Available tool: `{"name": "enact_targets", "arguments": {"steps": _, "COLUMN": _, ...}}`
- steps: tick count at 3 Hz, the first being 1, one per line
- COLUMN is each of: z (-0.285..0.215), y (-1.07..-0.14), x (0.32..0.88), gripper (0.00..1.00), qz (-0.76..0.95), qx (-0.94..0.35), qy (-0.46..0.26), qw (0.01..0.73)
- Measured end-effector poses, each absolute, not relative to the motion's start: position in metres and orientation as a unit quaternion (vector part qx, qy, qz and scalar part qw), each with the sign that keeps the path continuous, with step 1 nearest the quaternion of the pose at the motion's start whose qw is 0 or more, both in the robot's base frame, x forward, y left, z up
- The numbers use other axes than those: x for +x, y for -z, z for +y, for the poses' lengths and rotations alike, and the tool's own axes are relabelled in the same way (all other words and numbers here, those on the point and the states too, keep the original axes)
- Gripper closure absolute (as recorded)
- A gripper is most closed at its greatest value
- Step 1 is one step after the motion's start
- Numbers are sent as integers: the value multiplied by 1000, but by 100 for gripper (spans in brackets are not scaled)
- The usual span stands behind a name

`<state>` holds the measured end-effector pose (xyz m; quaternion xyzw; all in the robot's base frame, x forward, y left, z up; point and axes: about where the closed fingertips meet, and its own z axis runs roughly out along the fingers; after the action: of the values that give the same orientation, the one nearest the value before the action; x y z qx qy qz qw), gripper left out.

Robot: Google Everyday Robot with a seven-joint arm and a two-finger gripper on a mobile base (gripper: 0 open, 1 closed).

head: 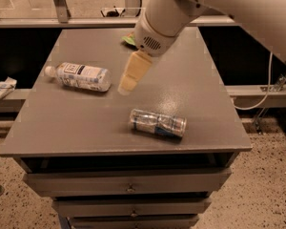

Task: Place blue plastic bottle upright

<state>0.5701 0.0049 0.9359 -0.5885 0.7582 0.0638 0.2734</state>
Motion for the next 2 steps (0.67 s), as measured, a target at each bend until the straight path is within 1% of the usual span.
{"name": "enact_targets", "arguments": {"steps": 1, "z": 32, "y": -918, "x": 598, "gripper": 0, "qz": 760, "qx": -582, "qy": -70, "qw": 281}}
{"name": "enact_targets", "arguments": {"steps": 2, "z": 82, "y": -890, "x": 632, "gripper": 0, "qz": 768, "qx": -574, "qy": -87, "qw": 271}}
